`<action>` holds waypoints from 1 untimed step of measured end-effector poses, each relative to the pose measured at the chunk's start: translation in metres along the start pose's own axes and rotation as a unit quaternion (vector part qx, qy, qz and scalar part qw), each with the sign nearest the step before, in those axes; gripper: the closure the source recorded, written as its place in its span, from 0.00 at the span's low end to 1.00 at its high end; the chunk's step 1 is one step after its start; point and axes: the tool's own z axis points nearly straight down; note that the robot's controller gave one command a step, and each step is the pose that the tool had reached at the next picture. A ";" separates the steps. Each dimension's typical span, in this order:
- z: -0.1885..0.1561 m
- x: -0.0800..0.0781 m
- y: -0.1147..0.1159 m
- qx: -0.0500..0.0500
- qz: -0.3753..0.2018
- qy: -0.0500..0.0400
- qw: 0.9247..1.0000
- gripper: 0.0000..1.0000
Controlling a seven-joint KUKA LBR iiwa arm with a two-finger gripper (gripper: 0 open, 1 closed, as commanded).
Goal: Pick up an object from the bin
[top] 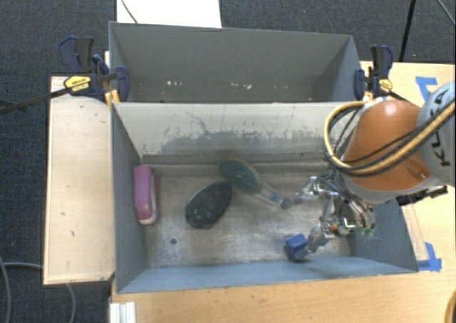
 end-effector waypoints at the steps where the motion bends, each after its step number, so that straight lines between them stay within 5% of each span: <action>1: -0.044 -0.023 0.034 0.000 -0.029 -0.007 1.000 0.00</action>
Offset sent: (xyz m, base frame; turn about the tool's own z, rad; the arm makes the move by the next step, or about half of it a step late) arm 0.0214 0.0315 0.0410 -0.0543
